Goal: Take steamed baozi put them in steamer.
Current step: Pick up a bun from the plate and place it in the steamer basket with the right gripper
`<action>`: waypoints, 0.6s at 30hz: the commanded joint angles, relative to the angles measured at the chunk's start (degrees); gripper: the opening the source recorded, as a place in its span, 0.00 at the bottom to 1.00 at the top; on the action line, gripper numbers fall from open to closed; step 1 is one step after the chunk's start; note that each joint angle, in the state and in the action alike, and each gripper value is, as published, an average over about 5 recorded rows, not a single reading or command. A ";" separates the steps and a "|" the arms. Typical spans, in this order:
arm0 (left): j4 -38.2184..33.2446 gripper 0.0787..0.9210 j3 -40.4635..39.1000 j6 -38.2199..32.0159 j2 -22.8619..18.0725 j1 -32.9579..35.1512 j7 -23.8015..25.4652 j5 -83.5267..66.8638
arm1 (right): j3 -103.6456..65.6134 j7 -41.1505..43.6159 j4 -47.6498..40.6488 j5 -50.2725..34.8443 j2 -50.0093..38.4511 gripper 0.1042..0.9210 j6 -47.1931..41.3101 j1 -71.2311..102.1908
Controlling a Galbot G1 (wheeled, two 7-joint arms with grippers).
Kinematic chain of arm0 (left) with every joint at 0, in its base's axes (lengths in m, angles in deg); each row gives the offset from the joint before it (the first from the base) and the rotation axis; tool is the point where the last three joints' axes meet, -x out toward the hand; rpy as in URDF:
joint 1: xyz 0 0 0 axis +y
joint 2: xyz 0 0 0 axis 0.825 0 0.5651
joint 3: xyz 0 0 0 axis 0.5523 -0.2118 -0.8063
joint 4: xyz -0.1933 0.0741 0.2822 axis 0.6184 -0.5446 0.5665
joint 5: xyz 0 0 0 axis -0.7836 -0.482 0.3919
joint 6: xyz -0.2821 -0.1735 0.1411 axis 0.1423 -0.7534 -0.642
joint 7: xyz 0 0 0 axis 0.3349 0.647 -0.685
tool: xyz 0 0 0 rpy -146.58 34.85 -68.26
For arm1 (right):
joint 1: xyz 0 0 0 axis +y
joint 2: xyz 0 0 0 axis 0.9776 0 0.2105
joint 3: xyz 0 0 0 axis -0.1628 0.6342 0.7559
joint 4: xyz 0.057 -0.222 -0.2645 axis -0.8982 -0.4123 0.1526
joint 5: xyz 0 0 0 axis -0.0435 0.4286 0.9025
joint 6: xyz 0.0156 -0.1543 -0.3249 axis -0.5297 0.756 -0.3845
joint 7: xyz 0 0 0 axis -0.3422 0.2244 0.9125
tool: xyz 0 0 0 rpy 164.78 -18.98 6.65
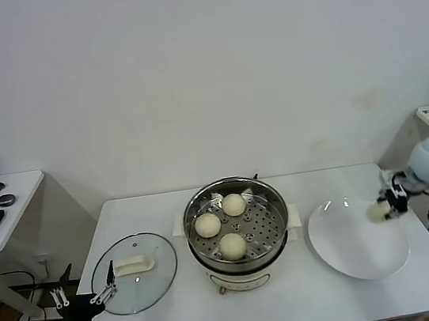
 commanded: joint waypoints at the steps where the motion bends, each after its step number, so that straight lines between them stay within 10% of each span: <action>1: 0.56 0.88 -1.27 0.07 0.28 -0.95 0.03 0.04 | 33.65 -0.75 14.72 -22.89 1.90 0.45 -8.33 -41.80; 18: 1.26 0.88 -1.31 0.19 -0.05 -2.07 -0.10 -0.16 | 45.40 -16.96 25.42 -45.17 22.46 0.45 -30.85 -44.69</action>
